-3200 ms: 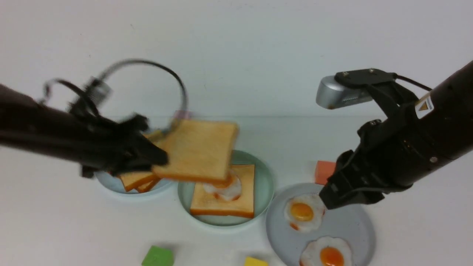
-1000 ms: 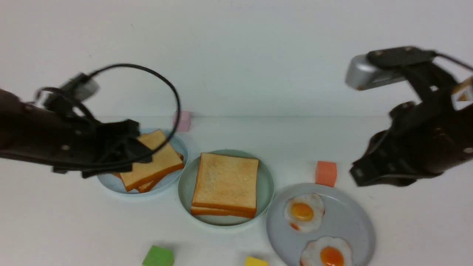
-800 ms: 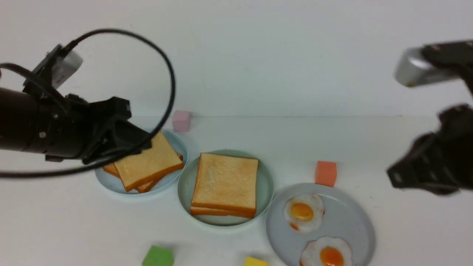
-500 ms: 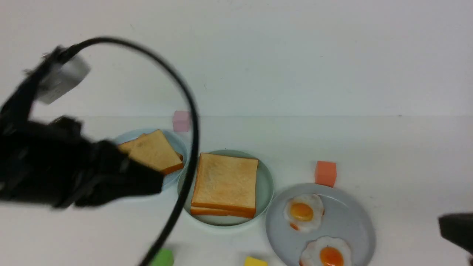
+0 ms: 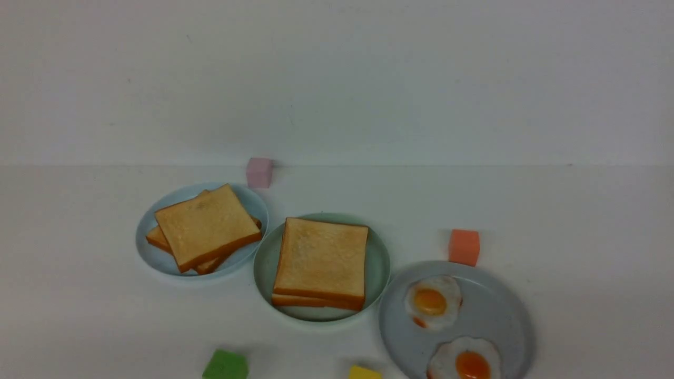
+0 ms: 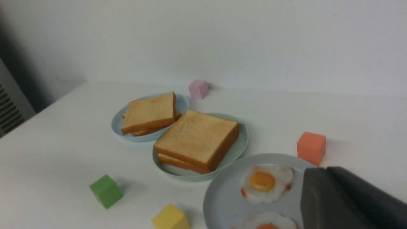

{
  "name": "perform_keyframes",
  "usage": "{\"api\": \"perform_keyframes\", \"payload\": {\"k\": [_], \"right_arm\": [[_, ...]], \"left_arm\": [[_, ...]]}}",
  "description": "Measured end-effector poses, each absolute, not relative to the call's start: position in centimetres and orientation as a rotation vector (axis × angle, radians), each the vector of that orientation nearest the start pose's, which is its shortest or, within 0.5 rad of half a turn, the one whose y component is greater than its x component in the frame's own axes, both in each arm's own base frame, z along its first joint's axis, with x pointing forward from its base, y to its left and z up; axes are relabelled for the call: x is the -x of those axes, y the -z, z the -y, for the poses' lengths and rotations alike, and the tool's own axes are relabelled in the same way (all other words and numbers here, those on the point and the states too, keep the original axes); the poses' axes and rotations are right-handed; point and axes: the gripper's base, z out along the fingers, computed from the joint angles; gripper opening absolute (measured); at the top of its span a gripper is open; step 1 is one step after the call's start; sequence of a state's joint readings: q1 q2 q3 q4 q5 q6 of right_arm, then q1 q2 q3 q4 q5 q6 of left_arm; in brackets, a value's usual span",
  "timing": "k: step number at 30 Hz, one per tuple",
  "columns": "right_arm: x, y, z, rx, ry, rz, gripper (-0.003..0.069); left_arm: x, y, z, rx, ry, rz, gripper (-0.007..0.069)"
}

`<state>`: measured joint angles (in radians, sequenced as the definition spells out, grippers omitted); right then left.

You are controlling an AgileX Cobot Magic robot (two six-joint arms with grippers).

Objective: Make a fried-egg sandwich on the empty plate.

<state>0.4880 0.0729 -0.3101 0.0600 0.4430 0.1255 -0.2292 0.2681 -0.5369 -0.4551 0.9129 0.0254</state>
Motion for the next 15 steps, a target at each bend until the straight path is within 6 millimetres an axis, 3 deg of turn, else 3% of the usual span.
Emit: {"api": "perform_keyframes", "payload": {"k": [7,15], "right_arm": [[-3.6,-27.2,-2.2,0.282,-0.521,-1.689,0.0053],[-3.6,-27.2,-2.2,0.282,-0.521,-1.690,0.0064]], "left_arm": [[-3.9,-31.3,3.0,-0.192,0.500,-1.915,-0.0013],[-3.9,-31.5,2.9,-0.187,0.485,-1.887,-0.0013]]}}
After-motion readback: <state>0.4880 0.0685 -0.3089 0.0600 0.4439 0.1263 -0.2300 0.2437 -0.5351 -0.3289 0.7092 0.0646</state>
